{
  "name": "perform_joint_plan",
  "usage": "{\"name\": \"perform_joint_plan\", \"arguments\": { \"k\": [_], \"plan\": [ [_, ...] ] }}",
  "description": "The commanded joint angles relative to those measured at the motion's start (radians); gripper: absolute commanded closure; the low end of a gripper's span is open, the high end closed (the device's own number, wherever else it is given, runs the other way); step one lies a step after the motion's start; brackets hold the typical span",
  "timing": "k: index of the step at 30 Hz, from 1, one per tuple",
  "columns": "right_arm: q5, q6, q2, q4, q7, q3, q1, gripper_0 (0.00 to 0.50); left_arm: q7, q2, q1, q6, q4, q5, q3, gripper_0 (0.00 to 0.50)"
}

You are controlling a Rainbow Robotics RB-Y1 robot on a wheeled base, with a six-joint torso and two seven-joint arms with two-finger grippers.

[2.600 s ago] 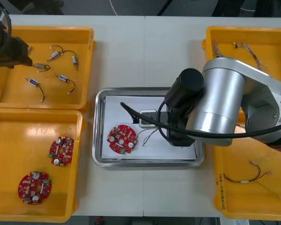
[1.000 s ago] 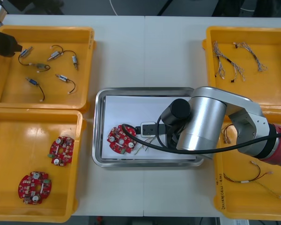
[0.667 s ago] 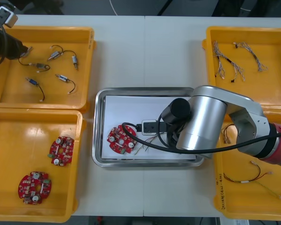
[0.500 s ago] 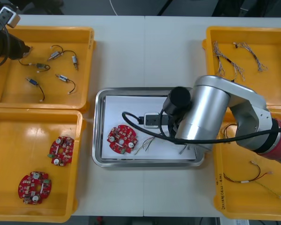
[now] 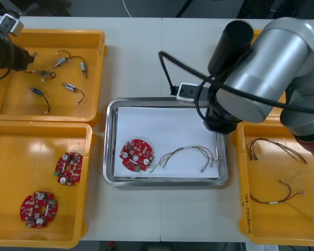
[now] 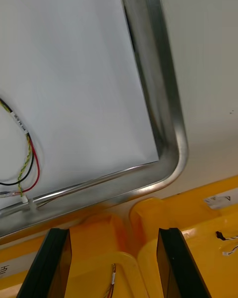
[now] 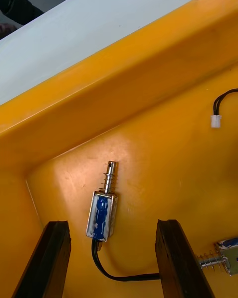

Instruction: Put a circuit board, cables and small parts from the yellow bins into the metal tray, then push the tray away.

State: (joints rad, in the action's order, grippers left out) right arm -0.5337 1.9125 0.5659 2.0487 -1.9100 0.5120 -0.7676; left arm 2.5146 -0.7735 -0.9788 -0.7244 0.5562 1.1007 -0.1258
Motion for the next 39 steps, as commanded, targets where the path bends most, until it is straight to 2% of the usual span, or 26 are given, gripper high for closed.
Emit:
{"name": "perform_joint_plan", "arguments": {
  "k": [1,9,16,26,36,39],
  "plan": [
    [-0.041,0.007,0.009,0.03,-0.02,-0.124,-0.059,0.0,-0.019,0.007,-0.055,0.04,-0.013,0.028,-0.041,0.0],
    [-0.088,0.007,0.086,-0.019,-0.015,-0.279,-0.064,0.0,-0.014,0.016,-0.055,0.089,-0.038,0.073,-0.074,0.0],
    [-0.086,0.007,0.12,-0.194,-0.023,-0.423,-0.102,0.0,-0.007,0.025,-0.043,0.134,-0.047,0.096,-0.092,0.0],
    [0.023,0.007,0.134,-0.463,-0.03,-0.526,-0.22,0.0,0.004,0.025,-0.017,0.158,-0.053,0.148,-0.092,0.0],
    [0.032,0.007,0.17,-0.634,-0.041,-0.629,-0.246,0.0,0.012,0.025,0.002,0.161,-0.053,0.105,-0.092,0.0],
    [0.046,-0.035,0.18,-0.685,-0.049,-0.645,-0.26,0.0,0.012,0.022,0.009,0.161,-0.053,0.105,-0.094,0.0]
  ]
}}
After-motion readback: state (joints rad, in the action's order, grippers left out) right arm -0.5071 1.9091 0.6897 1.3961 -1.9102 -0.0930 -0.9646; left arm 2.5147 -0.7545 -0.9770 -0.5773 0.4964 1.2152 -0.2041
